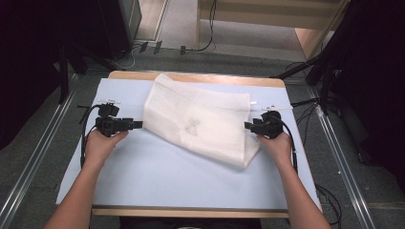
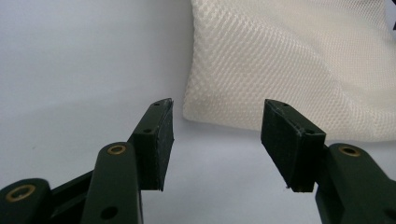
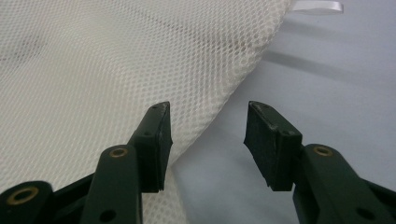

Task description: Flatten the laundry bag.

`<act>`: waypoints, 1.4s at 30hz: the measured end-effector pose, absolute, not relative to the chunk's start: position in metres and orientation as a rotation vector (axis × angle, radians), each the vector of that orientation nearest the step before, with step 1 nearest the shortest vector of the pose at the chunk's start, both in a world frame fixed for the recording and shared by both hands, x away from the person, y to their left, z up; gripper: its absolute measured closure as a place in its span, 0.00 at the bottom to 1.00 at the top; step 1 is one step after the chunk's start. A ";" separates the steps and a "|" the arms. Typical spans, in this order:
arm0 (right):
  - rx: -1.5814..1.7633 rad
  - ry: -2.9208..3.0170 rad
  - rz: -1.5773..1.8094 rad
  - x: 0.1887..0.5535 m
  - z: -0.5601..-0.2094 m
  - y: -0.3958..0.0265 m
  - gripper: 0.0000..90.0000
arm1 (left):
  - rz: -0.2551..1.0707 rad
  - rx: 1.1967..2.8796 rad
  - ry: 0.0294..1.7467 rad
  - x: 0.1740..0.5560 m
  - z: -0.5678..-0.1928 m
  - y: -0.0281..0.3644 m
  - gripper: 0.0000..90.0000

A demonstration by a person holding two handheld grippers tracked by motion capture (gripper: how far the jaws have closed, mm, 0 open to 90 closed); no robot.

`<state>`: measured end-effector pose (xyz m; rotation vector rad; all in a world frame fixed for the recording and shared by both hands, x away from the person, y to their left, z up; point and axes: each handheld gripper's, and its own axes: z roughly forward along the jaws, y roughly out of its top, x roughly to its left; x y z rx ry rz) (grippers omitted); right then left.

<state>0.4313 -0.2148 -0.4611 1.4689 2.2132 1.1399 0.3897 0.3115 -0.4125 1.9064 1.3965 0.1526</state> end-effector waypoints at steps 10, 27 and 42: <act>1.524 2.244 1.102 0.451 -0.475 -0.203 0.56 | 0.158 1.893 1.423 0.381 -0.413 0.321 0.50; 1.219 2.272 1.251 0.417 -0.431 -0.162 0.96 | 0.136 1.889 1.377 0.377 -0.400 0.311 0.51; 0.965 2.498 1.193 0.373 -0.441 -0.085 0.96 | 0.113 1.943 1.271 0.382 -0.393 0.278 0.51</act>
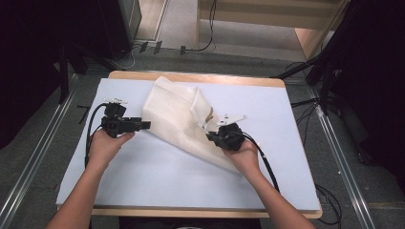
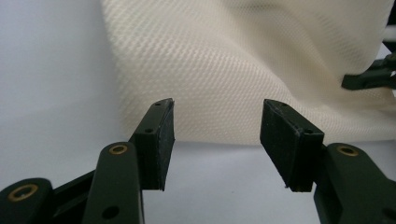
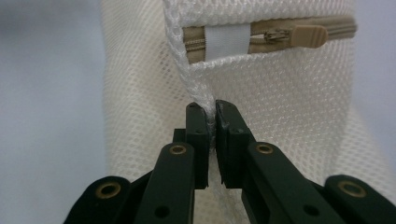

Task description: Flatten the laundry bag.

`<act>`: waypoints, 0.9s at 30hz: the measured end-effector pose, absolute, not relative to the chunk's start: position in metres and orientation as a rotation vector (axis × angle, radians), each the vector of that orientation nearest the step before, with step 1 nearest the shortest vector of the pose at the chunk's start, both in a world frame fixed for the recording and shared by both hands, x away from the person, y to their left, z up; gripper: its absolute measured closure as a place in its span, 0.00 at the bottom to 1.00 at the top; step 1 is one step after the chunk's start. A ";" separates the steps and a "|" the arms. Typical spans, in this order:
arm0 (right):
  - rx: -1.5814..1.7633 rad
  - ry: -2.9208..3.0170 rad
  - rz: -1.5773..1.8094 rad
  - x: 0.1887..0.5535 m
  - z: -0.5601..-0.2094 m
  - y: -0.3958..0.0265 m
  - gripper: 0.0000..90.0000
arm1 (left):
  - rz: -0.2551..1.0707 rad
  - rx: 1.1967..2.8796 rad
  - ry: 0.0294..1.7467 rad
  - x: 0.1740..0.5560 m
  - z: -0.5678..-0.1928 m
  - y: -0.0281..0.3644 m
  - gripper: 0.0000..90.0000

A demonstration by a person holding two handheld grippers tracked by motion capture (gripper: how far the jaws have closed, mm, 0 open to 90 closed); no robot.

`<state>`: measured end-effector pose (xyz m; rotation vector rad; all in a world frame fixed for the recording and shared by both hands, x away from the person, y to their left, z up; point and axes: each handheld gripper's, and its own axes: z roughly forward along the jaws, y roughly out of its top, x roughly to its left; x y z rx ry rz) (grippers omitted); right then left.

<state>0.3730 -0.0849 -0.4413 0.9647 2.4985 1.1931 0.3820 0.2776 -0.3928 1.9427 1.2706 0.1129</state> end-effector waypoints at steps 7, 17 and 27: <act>0.900 2.594 1.161 0.354 -0.450 -0.061 0.96 | 0.102 1.967 1.214 0.384 -0.390 0.260 0.51; 0.810 2.653 1.161 0.334 -0.455 -0.040 0.95 | 0.079 2.025 1.181 0.394 -0.399 0.238 0.50; 0.781 2.672 1.186 0.327 -0.453 -0.034 0.94 | -0.033 2.028 1.194 0.405 -0.415 0.224 0.67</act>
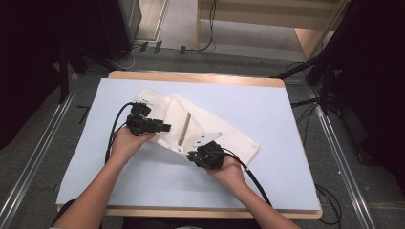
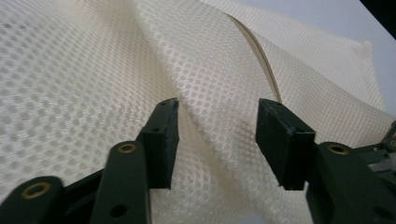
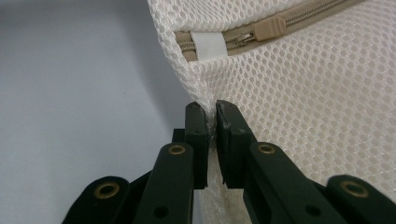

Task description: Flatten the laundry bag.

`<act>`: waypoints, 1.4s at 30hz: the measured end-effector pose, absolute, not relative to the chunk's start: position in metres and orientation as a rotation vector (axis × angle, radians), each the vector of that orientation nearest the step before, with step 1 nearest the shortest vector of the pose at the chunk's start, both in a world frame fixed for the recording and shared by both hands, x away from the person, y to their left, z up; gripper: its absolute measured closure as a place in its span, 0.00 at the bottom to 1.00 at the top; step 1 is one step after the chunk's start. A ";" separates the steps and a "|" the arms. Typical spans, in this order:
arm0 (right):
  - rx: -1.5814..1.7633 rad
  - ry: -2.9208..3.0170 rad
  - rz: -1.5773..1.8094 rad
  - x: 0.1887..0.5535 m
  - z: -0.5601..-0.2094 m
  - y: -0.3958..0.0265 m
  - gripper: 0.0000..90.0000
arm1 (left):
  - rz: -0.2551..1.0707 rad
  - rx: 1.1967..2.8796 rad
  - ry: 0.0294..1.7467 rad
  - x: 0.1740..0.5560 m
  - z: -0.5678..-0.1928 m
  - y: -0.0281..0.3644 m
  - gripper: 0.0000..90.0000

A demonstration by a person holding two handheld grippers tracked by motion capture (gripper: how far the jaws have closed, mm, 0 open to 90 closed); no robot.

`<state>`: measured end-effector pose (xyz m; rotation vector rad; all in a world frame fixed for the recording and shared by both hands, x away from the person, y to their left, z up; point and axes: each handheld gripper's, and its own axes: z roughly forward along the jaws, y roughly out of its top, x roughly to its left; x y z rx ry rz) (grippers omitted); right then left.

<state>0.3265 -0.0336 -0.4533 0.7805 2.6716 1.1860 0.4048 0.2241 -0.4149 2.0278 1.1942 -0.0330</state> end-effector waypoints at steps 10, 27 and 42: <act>0.805 2.694 1.325 0.330 -0.439 -0.051 0.76 | -0.001 2.089 1.159 0.401 -0.413 0.226 0.96; 1.050 2.483 1.290 0.372 -0.428 -0.124 0.71 | 0.002 2.053 1.160 0.384 -0.405 0.248 0.95; 1.235 2.448 1.181 0.415 -0.447 -0.148 0.63 | 0.014 2.023 1.166 0.361 -0.402 0.260 0.94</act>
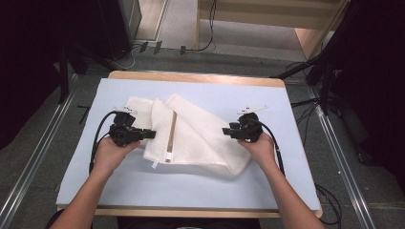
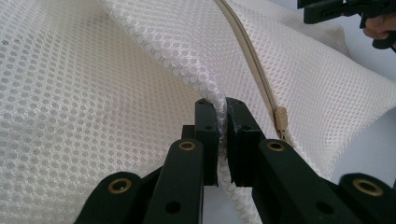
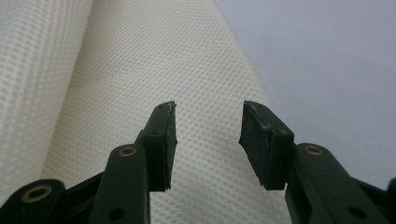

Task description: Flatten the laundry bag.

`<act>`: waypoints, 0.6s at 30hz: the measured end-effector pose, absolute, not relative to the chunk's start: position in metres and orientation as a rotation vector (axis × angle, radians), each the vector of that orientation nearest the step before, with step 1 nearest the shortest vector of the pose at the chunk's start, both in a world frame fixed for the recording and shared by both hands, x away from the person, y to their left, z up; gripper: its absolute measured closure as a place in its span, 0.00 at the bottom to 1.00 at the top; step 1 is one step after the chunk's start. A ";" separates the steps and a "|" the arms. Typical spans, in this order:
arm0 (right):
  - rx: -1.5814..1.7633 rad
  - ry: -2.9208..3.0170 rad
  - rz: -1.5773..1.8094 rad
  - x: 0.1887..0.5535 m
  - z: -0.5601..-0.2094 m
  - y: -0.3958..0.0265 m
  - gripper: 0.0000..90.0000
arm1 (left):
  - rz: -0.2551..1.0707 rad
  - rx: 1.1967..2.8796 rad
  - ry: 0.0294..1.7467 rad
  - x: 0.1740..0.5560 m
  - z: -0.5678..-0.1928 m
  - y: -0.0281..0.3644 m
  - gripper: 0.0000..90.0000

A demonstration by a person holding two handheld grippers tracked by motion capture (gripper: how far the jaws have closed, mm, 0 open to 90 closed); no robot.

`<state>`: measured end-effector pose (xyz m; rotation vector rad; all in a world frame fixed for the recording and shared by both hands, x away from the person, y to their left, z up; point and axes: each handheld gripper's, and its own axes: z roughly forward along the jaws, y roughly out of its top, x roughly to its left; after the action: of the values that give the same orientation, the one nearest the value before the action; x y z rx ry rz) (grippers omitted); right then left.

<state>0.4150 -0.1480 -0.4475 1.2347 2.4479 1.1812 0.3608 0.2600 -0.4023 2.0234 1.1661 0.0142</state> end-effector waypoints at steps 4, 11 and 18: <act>1.244 2.419 1.178 0.423 -0.450 -0.154 0.63 | 0.018 2.026 1.156 0.358 -0.403 0.261 0.94; 1.284 2.405 1.139 0.434 -0.463 -0.158 0.61 | 0.019 2.035 1.158 0.355 -0.403 0.262 0.94; 1.260 2.421 1.085 0.437 -0.473 -0.151 0.63 | 0.025 2.035 1.165 0.353 -0.404 0.262 0.94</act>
<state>0.4368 -0.1513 -0.4729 1.2601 2.4209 1.0851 0.3531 0.2621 -0.4040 2.0350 1.1645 0.0249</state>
